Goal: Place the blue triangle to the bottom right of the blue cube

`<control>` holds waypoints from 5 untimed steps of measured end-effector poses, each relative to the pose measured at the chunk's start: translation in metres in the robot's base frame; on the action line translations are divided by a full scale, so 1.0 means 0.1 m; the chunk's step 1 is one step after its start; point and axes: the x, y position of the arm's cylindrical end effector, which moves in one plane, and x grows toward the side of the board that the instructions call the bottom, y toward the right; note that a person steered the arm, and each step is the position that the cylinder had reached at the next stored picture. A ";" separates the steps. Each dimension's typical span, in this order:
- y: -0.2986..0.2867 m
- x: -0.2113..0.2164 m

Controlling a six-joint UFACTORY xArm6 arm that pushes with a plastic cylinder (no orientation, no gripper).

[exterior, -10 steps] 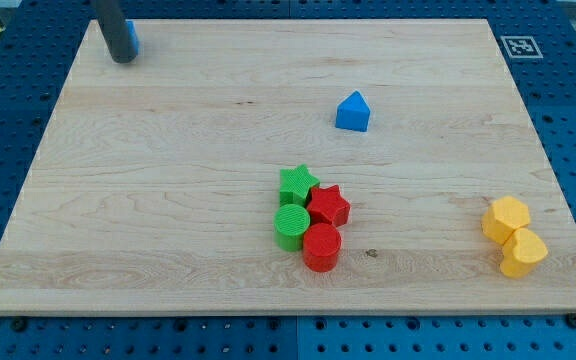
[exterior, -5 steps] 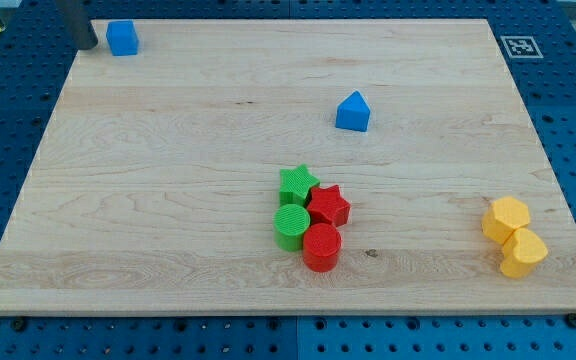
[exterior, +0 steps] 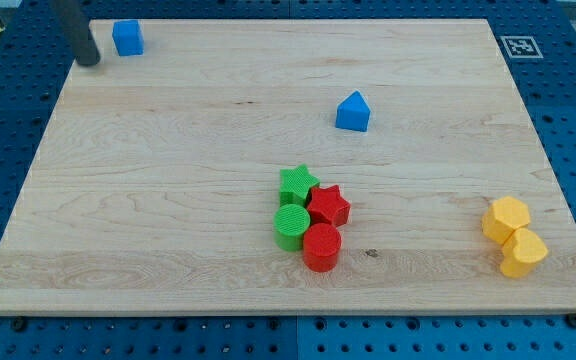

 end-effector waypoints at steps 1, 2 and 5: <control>0.62 0.71; 1.51 1.18; 3.66 1.46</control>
